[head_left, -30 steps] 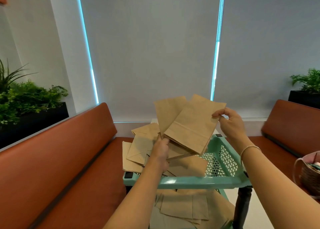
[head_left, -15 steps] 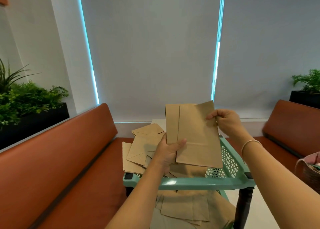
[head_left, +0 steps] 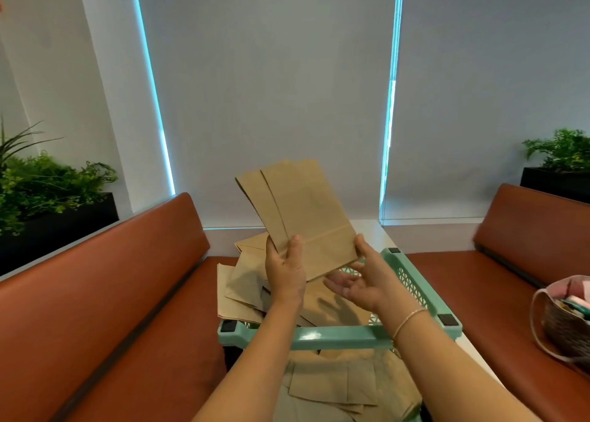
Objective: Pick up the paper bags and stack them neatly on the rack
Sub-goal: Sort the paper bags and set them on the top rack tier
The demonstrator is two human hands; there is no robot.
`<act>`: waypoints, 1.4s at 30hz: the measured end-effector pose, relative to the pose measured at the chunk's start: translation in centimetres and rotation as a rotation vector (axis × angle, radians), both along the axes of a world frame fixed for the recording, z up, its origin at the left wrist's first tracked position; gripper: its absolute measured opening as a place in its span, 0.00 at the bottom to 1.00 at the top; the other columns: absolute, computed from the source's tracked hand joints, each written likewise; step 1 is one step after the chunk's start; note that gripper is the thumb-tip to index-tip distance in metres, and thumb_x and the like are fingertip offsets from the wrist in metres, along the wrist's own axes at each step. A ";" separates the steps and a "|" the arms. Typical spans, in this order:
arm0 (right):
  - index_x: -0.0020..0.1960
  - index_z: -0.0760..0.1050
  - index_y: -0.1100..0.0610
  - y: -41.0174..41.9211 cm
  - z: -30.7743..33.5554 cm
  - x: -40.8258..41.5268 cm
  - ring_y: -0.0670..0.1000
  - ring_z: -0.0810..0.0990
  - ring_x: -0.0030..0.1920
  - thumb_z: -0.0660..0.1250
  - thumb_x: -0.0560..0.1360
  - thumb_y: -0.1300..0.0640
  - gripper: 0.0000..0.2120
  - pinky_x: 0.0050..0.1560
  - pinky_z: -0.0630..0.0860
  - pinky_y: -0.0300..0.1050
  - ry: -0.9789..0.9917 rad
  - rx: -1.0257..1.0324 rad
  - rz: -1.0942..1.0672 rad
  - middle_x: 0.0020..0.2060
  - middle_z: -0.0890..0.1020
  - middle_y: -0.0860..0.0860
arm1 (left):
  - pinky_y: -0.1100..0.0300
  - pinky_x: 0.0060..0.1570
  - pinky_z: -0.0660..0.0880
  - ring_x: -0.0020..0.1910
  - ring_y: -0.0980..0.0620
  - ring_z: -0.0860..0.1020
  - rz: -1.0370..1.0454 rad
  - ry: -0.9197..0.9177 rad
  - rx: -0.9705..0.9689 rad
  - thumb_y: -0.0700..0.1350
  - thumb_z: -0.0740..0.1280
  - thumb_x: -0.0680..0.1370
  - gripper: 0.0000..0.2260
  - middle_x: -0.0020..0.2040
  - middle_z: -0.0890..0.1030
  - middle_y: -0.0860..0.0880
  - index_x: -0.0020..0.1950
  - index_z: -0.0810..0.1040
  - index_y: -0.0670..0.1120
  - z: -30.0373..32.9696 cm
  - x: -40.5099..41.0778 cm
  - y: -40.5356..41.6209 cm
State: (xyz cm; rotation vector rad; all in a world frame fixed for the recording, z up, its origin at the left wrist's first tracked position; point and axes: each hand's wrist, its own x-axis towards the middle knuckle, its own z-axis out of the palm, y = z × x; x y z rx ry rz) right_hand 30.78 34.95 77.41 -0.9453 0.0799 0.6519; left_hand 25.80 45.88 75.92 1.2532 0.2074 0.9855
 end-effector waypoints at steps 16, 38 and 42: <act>0.51 0.75 0.54 0.1 0.5 0.2 0.56 0.80 0.51 0.67 0.68 0.33 0.26 0.58 0.75 0.57 0.059 0.303 -0.293 0.48 0.82 0.54 | 0.53 0.64 0.71 0.63 0.45 0.74 -0.232 -0.191 0.080 0.41 0.70 0.70 0.19 0.64 0.75 0.41 0.56 0.76 0.61 8.0 -0.7 1.6; 0.42 0.78 0.56 1.7 1.7 -0.8 0.54 0.80 0.40 0.66 0.69 0.53 0.07 0.44 0.78 0.50 0.101 0.067 -0.474 0.39 0.83 0.52 | 0.63 0.51 0.76 0.53 0.50 0.79 0.002 0.055 0.052 0.41 0.77 0.68 0.21 0.53 0.81 0.48 0.59 0.76 0.43 -0.3 1.3 -2.8; 0.43 0.76 0.57 1.2 1.3 -0.7 0.52 0.79 0.38 0.67 0.73 0.53 0.07 0.42 0.76 0.48 0.049 0.044 -0.473 0.41 0.81 0.53 | 0.62 0.51 0.76 0.52 0.50 0.79 0.008 0.090 0.045 0.42 0.78 0.66 0.22 0.52 0.81 0.48 0.58 0.77 0.42 -0.7 1.7 -2.6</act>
